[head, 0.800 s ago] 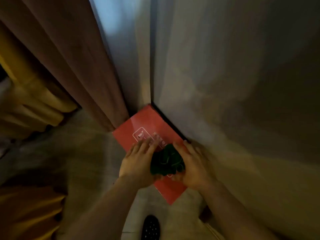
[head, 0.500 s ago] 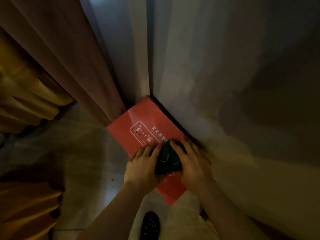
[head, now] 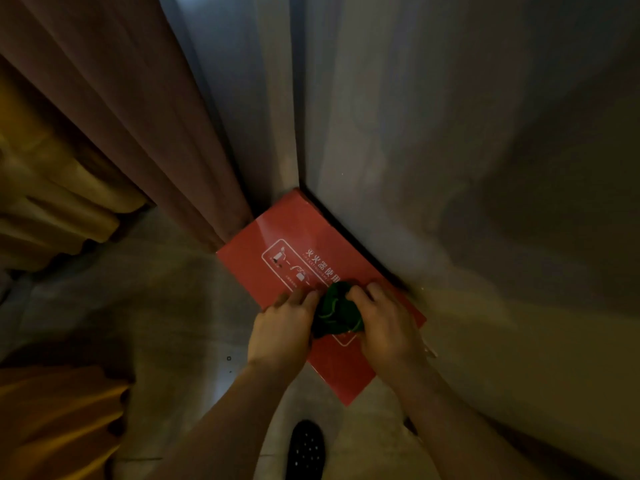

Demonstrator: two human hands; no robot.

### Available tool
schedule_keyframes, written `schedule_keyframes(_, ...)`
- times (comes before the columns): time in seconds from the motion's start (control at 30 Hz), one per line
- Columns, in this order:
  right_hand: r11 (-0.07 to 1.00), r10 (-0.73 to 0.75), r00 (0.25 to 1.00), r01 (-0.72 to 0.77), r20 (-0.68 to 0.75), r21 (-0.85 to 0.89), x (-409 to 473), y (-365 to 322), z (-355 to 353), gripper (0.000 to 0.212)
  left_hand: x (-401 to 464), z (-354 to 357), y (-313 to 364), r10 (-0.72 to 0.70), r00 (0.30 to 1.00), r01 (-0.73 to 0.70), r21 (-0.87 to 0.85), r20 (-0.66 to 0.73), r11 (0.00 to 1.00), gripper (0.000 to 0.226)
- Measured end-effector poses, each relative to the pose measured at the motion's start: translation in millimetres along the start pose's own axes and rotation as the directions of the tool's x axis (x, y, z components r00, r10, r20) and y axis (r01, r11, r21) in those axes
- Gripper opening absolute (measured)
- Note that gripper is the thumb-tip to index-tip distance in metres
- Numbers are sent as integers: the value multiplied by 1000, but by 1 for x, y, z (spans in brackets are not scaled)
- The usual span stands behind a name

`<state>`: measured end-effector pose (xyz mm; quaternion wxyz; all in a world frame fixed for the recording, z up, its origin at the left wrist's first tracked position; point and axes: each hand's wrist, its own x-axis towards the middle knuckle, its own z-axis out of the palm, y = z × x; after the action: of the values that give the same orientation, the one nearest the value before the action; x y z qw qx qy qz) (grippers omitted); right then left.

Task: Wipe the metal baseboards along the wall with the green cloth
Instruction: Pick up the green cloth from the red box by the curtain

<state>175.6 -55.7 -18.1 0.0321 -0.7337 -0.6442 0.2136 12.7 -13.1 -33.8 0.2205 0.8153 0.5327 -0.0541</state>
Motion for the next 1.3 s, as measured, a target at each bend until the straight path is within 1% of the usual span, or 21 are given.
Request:
schedule_keyframes(0.13, 1000, 4, 999, -4, -43, 6, -6, -13, -21, 41, -5, -26, 2, 21, 999, -21, 10, -34, 1000, 47)
schedule_keyframes(0.2, 1000, 2, 996, -2, -84, -1, -11, -19, -33, 40, -8, -43, 4, 29, 999, -29, 8, -45, 1000, 42)
schedule_keyframes(0.27, 1000, 13, 993, -10, -116, 22, -15, -26, -44, 44, -13, -61, 6, 47, 997, -46, 12, -57, 999, 38)
schedule_keyframes(0.37, 999, 41, 989, -36, -142, 39, -22, -41, -64, 50, -24, -90, 9, 73, 993, -70, 37, -92, 997, 42)
schedule_keyframes(0.57, 998, 33, 974, -21, -222, 54, -51, -81, -116, 51, -60, -157, 14, 122, 982, -111, 79, -145, 991, 34)
schedule_keyframes(0.67, 999, 28, 962, -22, -272, 25, -74, -107, -146, 51, -86, -194, 15, 166, 969, -148, 109, -184, 983, 36)
schedule_keyframes(0.9, 999, -1, 909, -20, -416, -47, -137, -177, -207, 52, -158, -271, 12, 258, 903, -225, 131, -343, 965, 43)
schedule_keyframes(0.97, 998, -16, 894, -13, -448, -62, -158, -198, -223, 51, -184, -290, 9, 274, 889, -240, 136, -368, 961, 41)
schedule_keyframes(1.1, 997, -32, 855, -6, -517, -72, -212, -244, -249, 55, -246, -324, 5, 308, 839, -280, 129, -449, 951, 39)
schedule_keyframes(1.3, 994, -69, 816, 10, -574, -105, -280, -297, -276, 53, -323, -368, -2, 350, 780, -303, 176, -519, 937, 40)
